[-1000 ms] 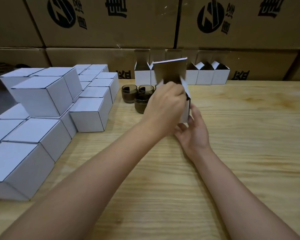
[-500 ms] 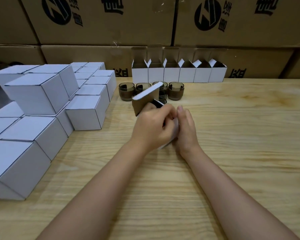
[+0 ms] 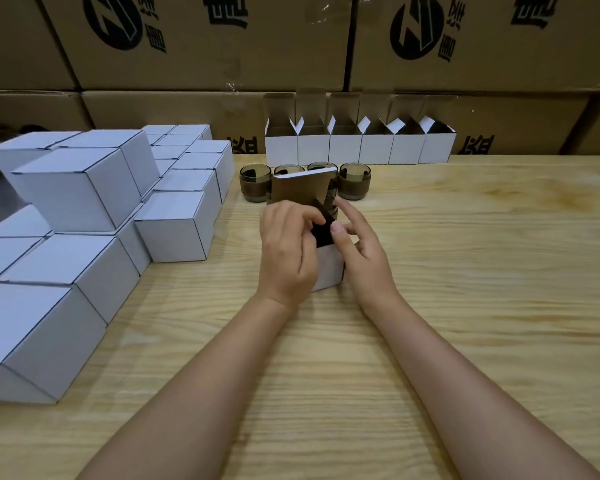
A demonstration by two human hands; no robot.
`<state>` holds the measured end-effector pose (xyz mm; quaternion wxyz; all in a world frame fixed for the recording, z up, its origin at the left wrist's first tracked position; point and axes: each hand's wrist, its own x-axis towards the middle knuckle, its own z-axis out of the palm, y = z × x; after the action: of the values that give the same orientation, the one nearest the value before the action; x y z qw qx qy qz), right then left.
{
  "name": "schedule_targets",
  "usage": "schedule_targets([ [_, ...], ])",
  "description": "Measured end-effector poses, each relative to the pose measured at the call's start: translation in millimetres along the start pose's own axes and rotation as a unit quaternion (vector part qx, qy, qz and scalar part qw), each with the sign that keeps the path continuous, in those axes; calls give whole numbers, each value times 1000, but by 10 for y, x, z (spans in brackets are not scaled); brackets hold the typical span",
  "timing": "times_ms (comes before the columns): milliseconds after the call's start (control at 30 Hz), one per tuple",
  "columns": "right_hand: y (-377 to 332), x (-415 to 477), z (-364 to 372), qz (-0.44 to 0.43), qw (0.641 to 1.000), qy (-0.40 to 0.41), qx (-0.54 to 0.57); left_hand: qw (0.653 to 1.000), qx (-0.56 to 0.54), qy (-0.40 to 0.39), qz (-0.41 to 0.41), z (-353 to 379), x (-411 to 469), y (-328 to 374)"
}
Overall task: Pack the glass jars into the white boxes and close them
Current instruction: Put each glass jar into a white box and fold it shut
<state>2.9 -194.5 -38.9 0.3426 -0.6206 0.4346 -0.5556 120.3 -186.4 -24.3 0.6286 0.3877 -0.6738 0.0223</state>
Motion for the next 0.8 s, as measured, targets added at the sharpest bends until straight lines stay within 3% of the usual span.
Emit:
schedule_targets([
  [233, 0, -20, -6, -10, 999, 33, -7, 983, -100, 81, -134, 22, -34, 28],
  [433, -14, 3, -9, 54, 995, 45, 74, 948, -174, 121, -238, -44, -53, -27],
  [567, 26, 17, -22, 76, 990, 43, 111, 938, -117, 67, -320, -148, 8, -82],
  [733, -3, 1, -25, 78, 987, 3, 140, 954, -41, -84, -286, -374, 70, -127],
  [800, -13, -8, -32, 74, 988, -26, 135, 944, -71, -120, -300, -505, 58, -190],
])
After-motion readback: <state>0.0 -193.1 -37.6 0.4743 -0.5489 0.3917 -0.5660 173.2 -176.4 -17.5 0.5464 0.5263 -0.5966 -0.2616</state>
